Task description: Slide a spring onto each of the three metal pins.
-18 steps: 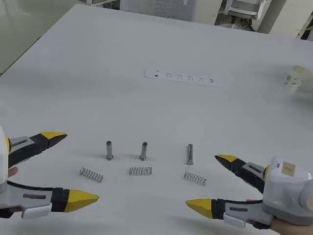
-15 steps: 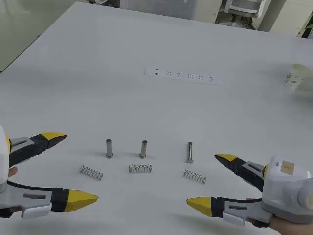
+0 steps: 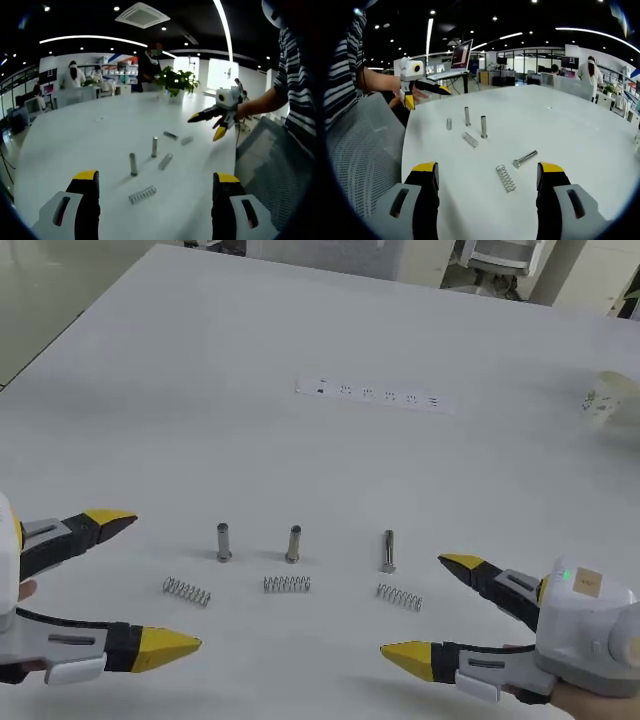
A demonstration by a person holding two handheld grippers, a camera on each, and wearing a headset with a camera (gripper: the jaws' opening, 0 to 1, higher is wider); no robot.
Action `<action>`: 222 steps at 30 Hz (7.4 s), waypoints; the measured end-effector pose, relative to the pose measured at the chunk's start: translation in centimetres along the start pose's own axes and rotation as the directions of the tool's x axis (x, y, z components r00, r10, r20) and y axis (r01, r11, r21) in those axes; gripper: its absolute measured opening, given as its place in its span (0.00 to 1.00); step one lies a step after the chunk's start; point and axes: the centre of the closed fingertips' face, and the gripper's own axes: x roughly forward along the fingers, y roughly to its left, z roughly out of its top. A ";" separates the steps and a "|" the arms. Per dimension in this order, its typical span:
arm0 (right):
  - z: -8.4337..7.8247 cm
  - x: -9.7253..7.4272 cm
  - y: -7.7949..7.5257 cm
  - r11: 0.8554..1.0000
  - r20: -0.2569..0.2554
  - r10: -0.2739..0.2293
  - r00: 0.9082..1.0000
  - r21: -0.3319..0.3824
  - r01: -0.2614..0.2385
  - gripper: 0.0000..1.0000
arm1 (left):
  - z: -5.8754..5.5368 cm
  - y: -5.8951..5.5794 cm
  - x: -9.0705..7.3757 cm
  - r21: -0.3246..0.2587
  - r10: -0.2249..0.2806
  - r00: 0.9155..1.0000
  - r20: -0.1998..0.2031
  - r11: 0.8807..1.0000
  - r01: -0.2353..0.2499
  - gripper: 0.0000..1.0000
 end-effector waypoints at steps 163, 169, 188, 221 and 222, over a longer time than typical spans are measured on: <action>-1.5 6.3 -9.4 0.847 -0.405 -0.180 0.896 0.399 0.351 0.05 | -2.4 1.1 -0.6 -0.084 0.009 1.000 -0.016 0.996 -0.011 0.85; -0.9 6.1 -9.2 0.862 -0.386 -0.188 0.903 0.376 0.340 0.05 | -2.4 0.9 -0.4 -0.080 0.004 1.000 -0.016 0.997 -0.005 0.85; 0.4 5.4 -8.7 0.887 -0.337 -0.209 0.918 0.329 0.323 0.05 | -2.2 0.9 -0.2 -0.072 -0.001 1.000 -0.020 0.997 0.000 0.85; 0.3 3.8 -7.3 0.915 -0.335 -0.201 0.920 0.272 0.299 0.06 | -2.2 0.7 -0.2 -0.074 -0.007 1.000 -0.018 0.997 0.006 0.85; 0.3 3.8 -7.1 0.915 -0.335 -0.199 0.921 0.273 0.297 0.06 | -2.2 0.7 -0.2 -0.074 -0.007 1.000 -0.018 0.997 0.006 0.85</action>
